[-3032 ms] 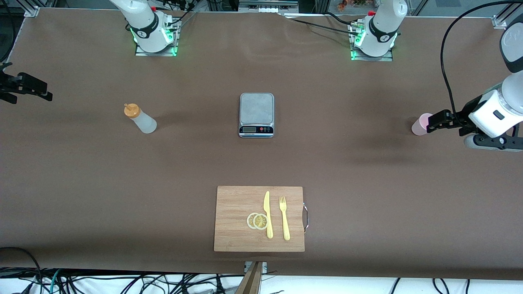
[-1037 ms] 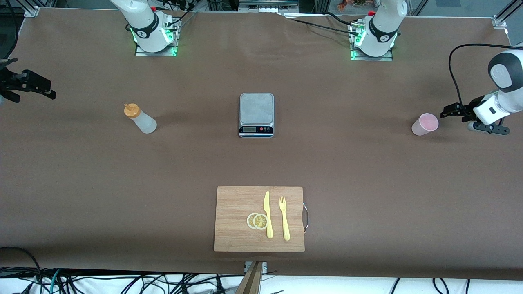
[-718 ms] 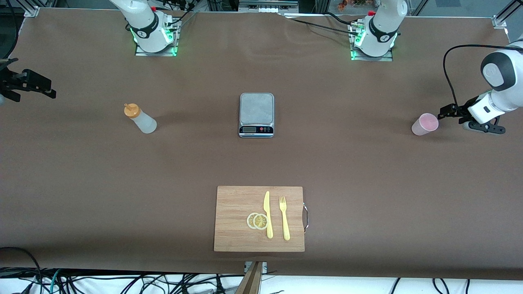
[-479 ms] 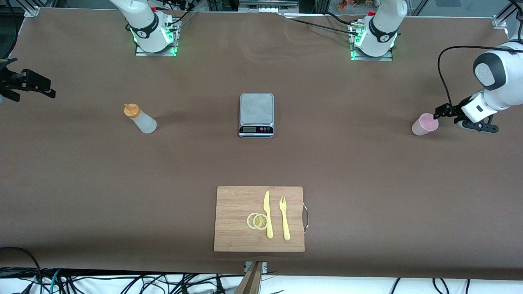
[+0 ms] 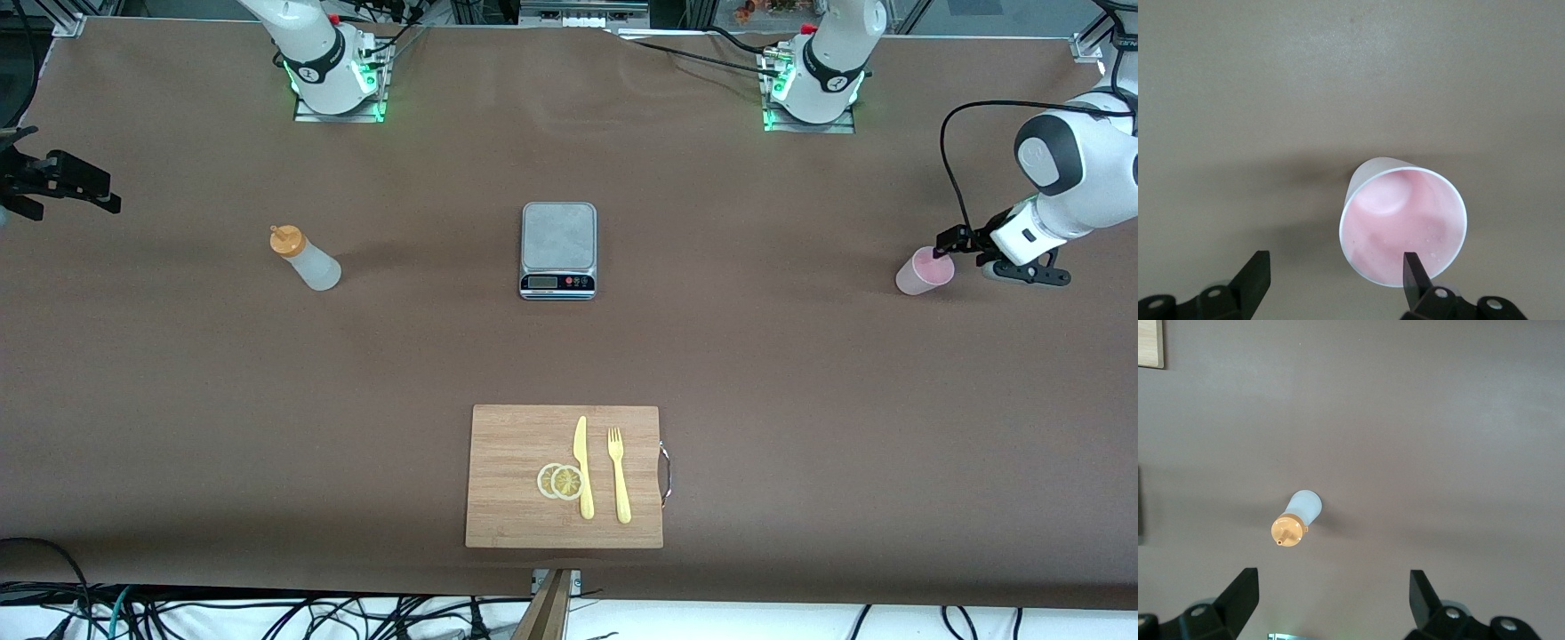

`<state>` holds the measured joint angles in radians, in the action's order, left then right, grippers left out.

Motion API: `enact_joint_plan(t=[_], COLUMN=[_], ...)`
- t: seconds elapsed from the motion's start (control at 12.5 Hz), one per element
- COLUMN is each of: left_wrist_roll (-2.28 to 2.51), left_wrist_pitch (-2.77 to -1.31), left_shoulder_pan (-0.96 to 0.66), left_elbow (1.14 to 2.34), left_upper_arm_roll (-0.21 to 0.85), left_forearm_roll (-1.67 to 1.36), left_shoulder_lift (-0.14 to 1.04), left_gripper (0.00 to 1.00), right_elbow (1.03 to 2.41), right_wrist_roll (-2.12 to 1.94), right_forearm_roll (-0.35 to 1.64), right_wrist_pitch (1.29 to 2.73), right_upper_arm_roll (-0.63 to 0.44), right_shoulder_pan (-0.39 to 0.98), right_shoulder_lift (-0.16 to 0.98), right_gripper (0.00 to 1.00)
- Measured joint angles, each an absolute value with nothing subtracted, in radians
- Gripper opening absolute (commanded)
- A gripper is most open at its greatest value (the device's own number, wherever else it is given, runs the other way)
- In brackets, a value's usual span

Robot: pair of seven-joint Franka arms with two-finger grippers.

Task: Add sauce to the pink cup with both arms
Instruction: 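Lower the left gripper around the pink cup and close it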

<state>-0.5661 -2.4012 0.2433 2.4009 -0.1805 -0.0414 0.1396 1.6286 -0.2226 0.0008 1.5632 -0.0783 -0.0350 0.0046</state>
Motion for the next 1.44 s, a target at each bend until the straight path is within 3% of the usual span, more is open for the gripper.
enact_joint_plan(t=[0.72,0.8,1.04,1.12,1.44], left_wrist_roll=[-0.517,-0.516,-0.515,-0.512,-0.496], left_wrist_pitch=[-2.455,-2.461,-2.469,-2.469,-2.469], left_shoulder_pan=[0.224,0.224,0.224,0.224,0.224], left_elbow=[2.414,2.414,2.415,2.415,2.415], left_upper_arm_roll=[-0.180,-0.180,-0.180,-0.180,-0.180], left_forearm_roll=[-0.041,-0.041,-0.041,-0.041,-0.041], left_shoulder_lift=[0.150,0.157,0.168,0.168,0.168], left_gripper=[0.84,0.78,0.31,0.21,0.00], right_elbow=[1.629,1.629,1.629,1.629,1.631], right_wrist_roll=[-0.223,-0.223,-0.223,-0.223,-0.223], right_forearm_roll=[0.001,0.001,0.001,0.001,0.001], right_wrist_pitch=[1.561,1.560,1.560,1.559,1.559], right_upper_arm_roll=[-0.079,-0.080,-0.095,-0.097,-0.098], right_shoulder_pan=[-0.035,-0.035,-0.036,-0.036,-0.036], right_shoulder_lift=[0.005,0.005,0.005,0.005,0.005], right_gripper=[1.00,1.00,1.00,1.00,1.00])
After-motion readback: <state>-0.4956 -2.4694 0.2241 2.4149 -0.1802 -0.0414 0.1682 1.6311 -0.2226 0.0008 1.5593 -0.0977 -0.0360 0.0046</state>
